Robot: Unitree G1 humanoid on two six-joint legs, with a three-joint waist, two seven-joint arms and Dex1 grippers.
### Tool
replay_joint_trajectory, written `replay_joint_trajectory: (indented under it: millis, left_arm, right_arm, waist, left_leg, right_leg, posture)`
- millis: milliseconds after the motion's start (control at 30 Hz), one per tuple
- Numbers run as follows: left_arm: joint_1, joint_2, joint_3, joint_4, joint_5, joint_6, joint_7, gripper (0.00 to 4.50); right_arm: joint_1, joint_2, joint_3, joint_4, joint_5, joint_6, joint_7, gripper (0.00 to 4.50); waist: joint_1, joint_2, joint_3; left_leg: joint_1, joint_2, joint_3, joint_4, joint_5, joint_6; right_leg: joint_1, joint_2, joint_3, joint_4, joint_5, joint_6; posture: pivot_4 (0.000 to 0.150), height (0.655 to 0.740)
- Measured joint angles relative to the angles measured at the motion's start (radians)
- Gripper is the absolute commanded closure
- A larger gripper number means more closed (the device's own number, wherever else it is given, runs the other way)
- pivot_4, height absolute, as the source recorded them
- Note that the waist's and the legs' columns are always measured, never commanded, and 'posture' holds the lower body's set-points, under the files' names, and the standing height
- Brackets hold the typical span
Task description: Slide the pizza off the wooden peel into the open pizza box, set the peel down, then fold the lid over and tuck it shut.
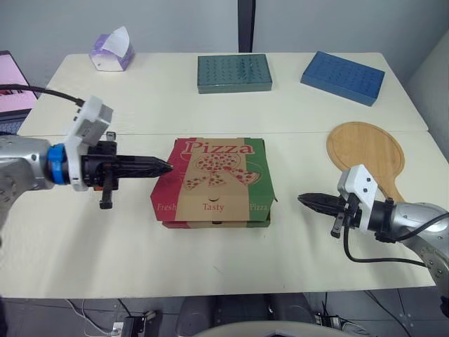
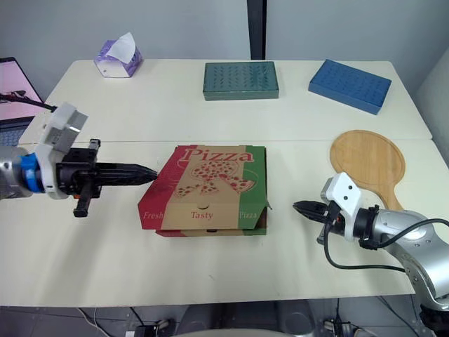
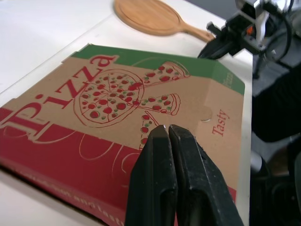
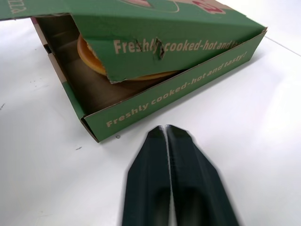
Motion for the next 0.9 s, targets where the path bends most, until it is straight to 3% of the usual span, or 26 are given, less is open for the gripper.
replay_joint_trajectory:
  millis: [200,667,900]
  left_arm:
    - [-0.173,-0.099,-0.153,0.079,0.11,-0.033,-0.07,4.5]
    - [-0.22,-0.207,-0.222,0.127,0.229,-0.038,-0.136,4.5]
    - [-0.231,-0.228,-0.231,0.132,0.259,-0.038,-0.156,4.5]
  right_arm:
    - [-0.13,0.04,0.094,-0.013,0.001,0.006,-0.003,4.49]
    - [-0.185,0.18,0.13,0.001,0.148,0.163,-0.074,4.49]
    - [-0.138,0.1,0.132,0.002,0.08,0.111,-0.056,4.49]
  waist:
    - [0.002,0.0,0.0]
    - [-0.002,0.0,0.0]
    - [0.001,0.0,0.0]
  left_leg:
    - [0.0,0.0,-0.001,0.002,0.0,0.0]
    - [-0.002,0.001,-0.003,0.003,0.0,0.0]
    - [-0.002,0.001,-0.004,0.003,0.0,0.0]
  right_leg:
    - [0.001,0.001,-0.001,0.001,0.0,0.0]
    - [0.0,0.003,0.0,0.002,0.0,0.0]
    - [0.0,0.003,0.0,0.002,0.0,0.0]
  posture:
    - [0.15,0.74]
    - [0.15,0.74]
    - [0.15,0.74]
